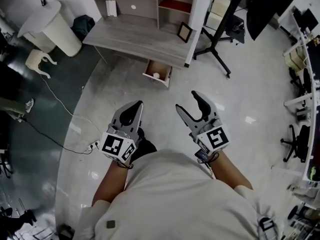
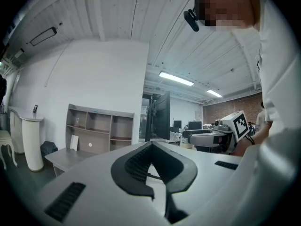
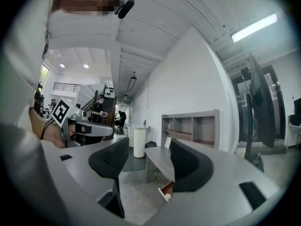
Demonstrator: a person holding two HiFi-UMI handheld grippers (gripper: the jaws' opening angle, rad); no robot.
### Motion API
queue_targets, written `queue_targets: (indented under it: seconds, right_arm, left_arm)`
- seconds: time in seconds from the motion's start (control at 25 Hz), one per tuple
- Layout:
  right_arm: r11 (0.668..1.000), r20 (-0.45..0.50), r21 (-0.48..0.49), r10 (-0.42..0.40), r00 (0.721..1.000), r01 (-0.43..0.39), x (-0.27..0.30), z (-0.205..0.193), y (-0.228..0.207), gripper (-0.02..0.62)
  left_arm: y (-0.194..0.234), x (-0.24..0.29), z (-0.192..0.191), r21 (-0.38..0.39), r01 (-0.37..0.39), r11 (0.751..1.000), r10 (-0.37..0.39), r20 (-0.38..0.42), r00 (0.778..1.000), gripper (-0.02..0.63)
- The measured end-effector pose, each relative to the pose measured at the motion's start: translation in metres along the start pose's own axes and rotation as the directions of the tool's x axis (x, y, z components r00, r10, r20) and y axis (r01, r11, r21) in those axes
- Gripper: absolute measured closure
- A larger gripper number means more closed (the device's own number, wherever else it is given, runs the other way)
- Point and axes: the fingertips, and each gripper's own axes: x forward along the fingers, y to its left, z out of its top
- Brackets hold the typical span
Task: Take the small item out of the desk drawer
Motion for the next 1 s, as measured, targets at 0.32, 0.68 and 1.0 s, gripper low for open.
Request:
queue_targets:
  seconds: [0.32,0.68,1.0]
  right_arm:
    - [0.999,-0.023,-0.004,-0.041,0.999,0.041,0.09,0.005,0.02,0.324]
    - [0.996,-0.039,-0.003,-0.085,0.996,0.085,0.175,0.007,0.045,0.324]
    - [0.991,-0.064,-0.019,-0.137,0.988,0.136,0.235,0.006,0.053,0.324]
  left_arm:
    - [0.091,0.007,0.01,-0.003,0.065,0.998,-0.065,0.003,0.998,0.595]
    - [0.178,0.003,0.015,-0.013,0.122,0.992,-0.122,0.007,0.993,0.595]
    - [0.24,0.008,0.017,-0.019,0.18,0.984,-0.18,0.005,0.984,0.595]
